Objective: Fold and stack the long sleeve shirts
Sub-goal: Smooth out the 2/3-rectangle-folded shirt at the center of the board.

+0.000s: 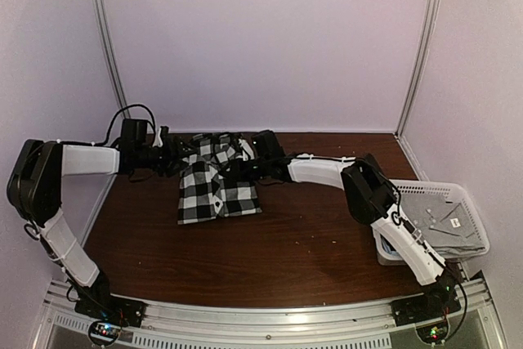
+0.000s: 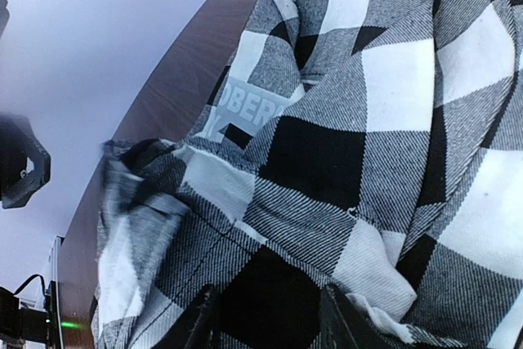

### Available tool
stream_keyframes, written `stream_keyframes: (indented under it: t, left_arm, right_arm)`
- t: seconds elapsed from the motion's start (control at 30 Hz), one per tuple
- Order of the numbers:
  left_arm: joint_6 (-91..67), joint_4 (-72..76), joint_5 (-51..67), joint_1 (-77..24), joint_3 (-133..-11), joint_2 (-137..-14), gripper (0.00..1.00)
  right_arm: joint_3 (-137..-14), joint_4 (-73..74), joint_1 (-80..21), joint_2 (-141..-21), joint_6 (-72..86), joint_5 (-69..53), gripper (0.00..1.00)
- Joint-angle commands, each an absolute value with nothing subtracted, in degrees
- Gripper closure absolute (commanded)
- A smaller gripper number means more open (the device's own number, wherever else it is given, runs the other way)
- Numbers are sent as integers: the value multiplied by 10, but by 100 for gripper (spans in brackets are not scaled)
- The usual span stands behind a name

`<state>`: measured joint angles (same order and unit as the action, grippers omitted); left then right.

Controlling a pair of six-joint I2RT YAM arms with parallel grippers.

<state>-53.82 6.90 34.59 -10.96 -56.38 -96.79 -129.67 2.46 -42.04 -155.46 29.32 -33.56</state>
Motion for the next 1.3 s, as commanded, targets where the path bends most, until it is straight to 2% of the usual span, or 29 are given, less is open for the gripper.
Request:
stream_keyframes:
  t: [0.0,0.27,0.4,0.57,0.73,0.97,1.1,1.27]
  left_arm:
    - [-504,59,338,-105,-552,-929,29]
    - [-485,51,330,-122,-527,-902,34]
    - [-487,62,323,-163,-530,-913,44]
    - [-502,91,322,-204,-556,-971,63]
    - [-519,125,324,-211,-585,-1064,74]
    - [-532,135,344,-211,-623,-1177,79]
    - [-527,130,341,-211,-619,-1174,79]
    - [-509,92,314,-211,-613,-1131,76]
  right_arm:
    - [-1331,-23,-426,-1555,328,-379,56]
    - [-1326,27,-426,-1478,281,-330,50]
    - [-1299,46,-426,-1433,267,-306,49]
    - [-1228,63,-426,-1373,256,-257,52]
    - [-1154,79,-426,-1329,238,-241,53]
    - [-1115,94,-425,-1335,208,-212,53]
    - [-1157,135,-425,-1381,193,-199,53]
    - [-1155,140,-428,-1380,196,-187,53]
